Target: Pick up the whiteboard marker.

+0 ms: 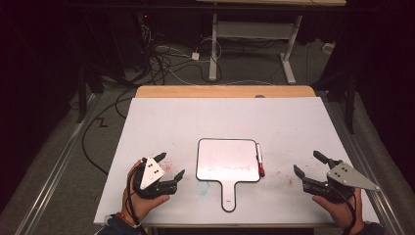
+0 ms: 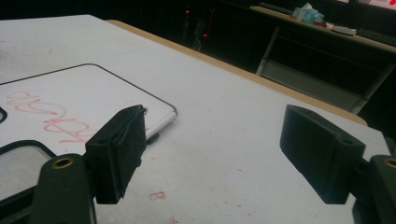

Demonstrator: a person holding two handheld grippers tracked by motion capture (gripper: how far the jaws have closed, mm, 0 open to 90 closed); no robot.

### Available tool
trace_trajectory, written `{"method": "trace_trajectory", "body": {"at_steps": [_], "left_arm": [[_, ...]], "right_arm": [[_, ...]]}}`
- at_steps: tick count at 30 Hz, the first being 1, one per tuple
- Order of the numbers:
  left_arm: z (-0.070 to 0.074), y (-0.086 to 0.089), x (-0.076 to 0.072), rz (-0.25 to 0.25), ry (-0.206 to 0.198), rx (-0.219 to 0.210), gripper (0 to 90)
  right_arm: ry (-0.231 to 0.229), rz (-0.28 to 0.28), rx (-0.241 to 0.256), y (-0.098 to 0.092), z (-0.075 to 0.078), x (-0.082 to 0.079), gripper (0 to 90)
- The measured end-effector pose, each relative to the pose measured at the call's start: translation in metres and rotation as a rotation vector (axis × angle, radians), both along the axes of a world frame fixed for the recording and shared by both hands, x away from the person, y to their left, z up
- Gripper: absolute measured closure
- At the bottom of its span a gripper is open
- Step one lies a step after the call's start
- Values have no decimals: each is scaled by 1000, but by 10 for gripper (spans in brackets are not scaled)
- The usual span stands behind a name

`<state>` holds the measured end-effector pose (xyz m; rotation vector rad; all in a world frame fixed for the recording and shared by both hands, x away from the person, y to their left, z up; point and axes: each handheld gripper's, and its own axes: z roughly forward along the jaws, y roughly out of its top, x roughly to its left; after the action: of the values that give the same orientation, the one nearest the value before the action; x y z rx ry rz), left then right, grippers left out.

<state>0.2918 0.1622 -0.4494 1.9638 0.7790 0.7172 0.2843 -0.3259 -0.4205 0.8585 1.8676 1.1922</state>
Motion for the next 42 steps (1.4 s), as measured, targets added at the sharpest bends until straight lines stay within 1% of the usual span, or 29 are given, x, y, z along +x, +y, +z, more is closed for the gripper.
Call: {"method": "trace_trajectory", "body": {"at_steps": [1, 2, 3, 5, 10, 11, 12, 13, 14, 16, 18, 22, 23, 24, 25, 26, 27, 28, 29, 32, 33, 34, 36, 37, 38, 39, 40, 41, 42], "left_arm": [[-1, -2, 1, -10, 5, 0, 194], [-2, -3, 2, -17, 7, 6, 194], [-3, -5, 1, -22, 24, 7, 194], [-4, -6, 2, -43, 36, 9, 194], [-7, -5, 2, -49, 50, 29, 194], [-7, -4, 2, -45, 55, 24, 194], [-7, -3, 2, -41, 57, 24, 194], [-8, -3, 2, -42, 61, 19, 194], [-8, -3, 2, -41, 62, 22, 194], [-9, -3, 2, -38, 65, 30, 196], [-10, -1, 3, -36, 71, 34, 196], [-10, 0, 2, -23, 76, 29, 197], [-10, -1, 1, -22, 76, 30, 197], [-11, -1, 1, -23, 76, 36, 195], [-11, -1, 0, -17, 73, 42, 194], [-11, -2, -1, -17, 73, 44, 194], [-12, -2, -1, -15, 71, 43, 194], [-12, -1, -2, -13, 69, 40, 194], [-11, -1, -2, -14, 71, 39, 194], [-12, 0, -3, -10, 73, 41, 194], [-13, 0, -3, -7, 75, 44, 194], [-13, 0, -3, -1, 74, 49, 194], [-13, 0, -3, -2, 77, 53, 194], [-14, -1, -3, -3, 76, 57, 194], [-14, -1, -3, -4, 76, 59, 194], [-14, -1, -3, -8, 77, 60, 194], [-15, -2, -2, -10, 78, 62, 194], [-15, -2, -2, -12, 82, 63, 194], [-15, -2, -2, -14, 87, 59, 194]], "right_arm": [[18, 21, 19, 0, -1, 1, 249], [18, 21, 19, 0, -1, 1, 249], [19, 19, 23, 1, -1, 0, 252], [17, 31, 13, 1, -2, 0, 254], [22, 25, -1, 3, -2, 2, 259], [49, 39, -8, 4, -4, 3, 255], [49, 39, -8, 4, -4, 3, 255], [58, 37, -14, 5, -5, 4, 255], [75, 50, -12, 5, -5, 5, 254], [95, 53, -12, 5, -6, 8, 253], [120, 78, -3, 6, -7, 13, 260], [185, 101, -5, 11, -9, 25, 298], [201, 107, -6, 12, -10, 29, 323], [227, 97, -14, 16, -11, 35, 333], [247, 102, -12, 18, -11, 39, 335], [247, 102, -12, 18, -11, 39, 335], [264, 103, -11, 21, -12, 43, 344], [301, 112, -8, 26, -12, 50, 348], [301, 112, -8, 26, -12, 50, 348], [351, 127, -7, 35, -12, 62, 368], [369, 133, 2, 38, -11, 68, 375], [403, 142, 6, 41, -11, 74, 381], [453, 132, 18, 47, -13, 87, 384], [486, 145, 23, 50, -15, 94, 400], [523, 137, 23, 53, -16, 102, 412], [532, 127, 31, 55, -17, 107, 413], [595, 133, 61, 59, -19, 119, 418], [608, 123, 76, 61, -21, 124, 425], [608, 123, 76, 61, -21, 124, 425]]}}
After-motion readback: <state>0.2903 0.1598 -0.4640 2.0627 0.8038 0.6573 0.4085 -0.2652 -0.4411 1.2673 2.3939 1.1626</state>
